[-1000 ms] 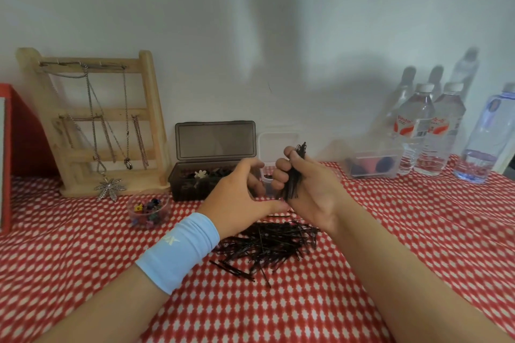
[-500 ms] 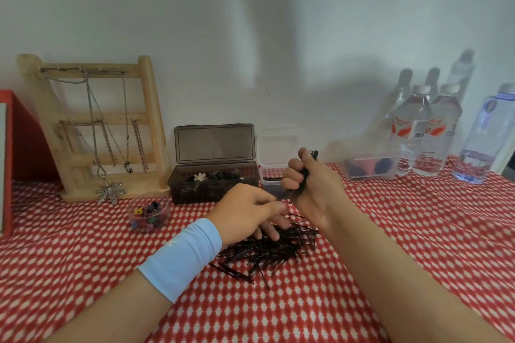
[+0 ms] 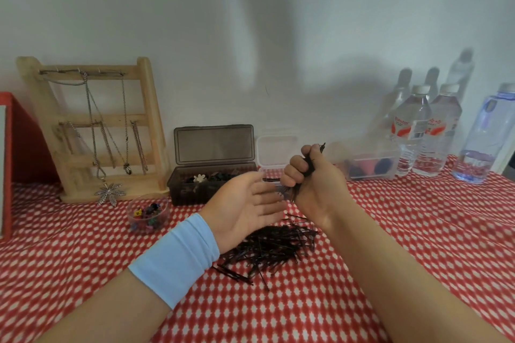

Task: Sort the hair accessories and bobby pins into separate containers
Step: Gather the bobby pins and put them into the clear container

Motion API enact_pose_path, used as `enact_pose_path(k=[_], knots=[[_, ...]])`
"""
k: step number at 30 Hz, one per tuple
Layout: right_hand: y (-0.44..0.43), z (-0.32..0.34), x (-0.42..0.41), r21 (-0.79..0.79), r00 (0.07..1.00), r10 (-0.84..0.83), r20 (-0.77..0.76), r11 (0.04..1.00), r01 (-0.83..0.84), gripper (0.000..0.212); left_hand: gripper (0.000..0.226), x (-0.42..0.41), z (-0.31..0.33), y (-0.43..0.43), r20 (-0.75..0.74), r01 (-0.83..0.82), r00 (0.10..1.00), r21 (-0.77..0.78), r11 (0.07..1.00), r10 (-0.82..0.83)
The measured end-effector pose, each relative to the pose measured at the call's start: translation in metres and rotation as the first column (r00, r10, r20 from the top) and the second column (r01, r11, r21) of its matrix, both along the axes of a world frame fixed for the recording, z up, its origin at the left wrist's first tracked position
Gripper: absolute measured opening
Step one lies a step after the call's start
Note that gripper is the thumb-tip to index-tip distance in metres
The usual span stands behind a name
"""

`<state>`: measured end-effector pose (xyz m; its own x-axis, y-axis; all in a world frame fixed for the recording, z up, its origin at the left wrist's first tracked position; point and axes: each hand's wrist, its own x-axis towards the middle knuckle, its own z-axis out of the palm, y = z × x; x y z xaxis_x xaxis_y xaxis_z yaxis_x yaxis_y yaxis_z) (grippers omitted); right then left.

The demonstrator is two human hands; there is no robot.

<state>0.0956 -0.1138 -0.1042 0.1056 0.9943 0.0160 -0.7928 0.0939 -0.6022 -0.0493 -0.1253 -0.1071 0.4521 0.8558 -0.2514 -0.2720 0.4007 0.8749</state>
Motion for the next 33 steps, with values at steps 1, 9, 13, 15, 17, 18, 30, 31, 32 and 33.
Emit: enact_pose_path(k=[1,9,13,15,17,18,30,31,32,33], knots=[[-0.001,0.001,-0.001,0.01,0.999,-0.022,0.031,1.0,0.022,0.032,0.049,0.0,0.004,-0.003,0.147,0.046,0.989,-0.101,0.994,-0.031],[-0.003,-0.007,-0.008,0.114,0.922,-0.094,0.375,0.992,0.054,0.022,0.047,-0.001,0.007,-0.008,0.358,0.128,0.932,-0.156,0.979,-0.065],[-0.007,-0.012,-0.013,0.14,0.761,-0.113,0.639,0.99,0.03,0.021,0.031,-0.005,0.002,-0.006,-0.326,-0.063,0.927,0.347,0.936,0.183],[-0.009,-0.011,-0.015,0.123,0.696,-0.108,0.71,0.992,0.029,0.021,0.025,-0.01,0.005,-0.007,-0.444,-0.014,0.786,0.682,0.731,0.429],[-0.01,-0.012,-0.017,0.115,0.652,-0.095,0.753,0.993,0.012,0.022,0.027,-0.015,0.008,-0.007,-0.494,0.088,0.737,0.747,0.659,0.461],[-0.009,-0.012,-0.018,0.111,0.636,-0.087,0.767,0.994,0.002,0.022,0.025,-0.017,0.01,-0.008,-0.508,0.111,0.755,0.722,0.683,0.414],[0.025,0.015,-0.016,-0.059,0.693,0.05,0.72,0.998,-0.01,0.025,0.025,-0.008,0.028,0.019,-0.653,0.263,0.67,0.653,0.71,0.353],[0.03,0.019,-0.014,-0.048,0.636,0.033,0.771,0.999,0.005,0.025,0.028,-0.007,0.034,0.024,-0.692,0.316,0.634,0.638,0.702,0.344],[0.034,0.024,-0.01,-0.023,0.576,0.014,0.818,1.0,0.008,0.023,0.031,-0.007,0.039,0.028,-0.731,0.369,0.601,0.613,0.699,0.323],[0.039,0.029,-0.004,0.0,0.513,0.005,0.859,1.0,-0.009,0.022,0.034,-0.01,0.045,0.033,-0.763,0.414,0.576,0.581,0.701,0.292]])
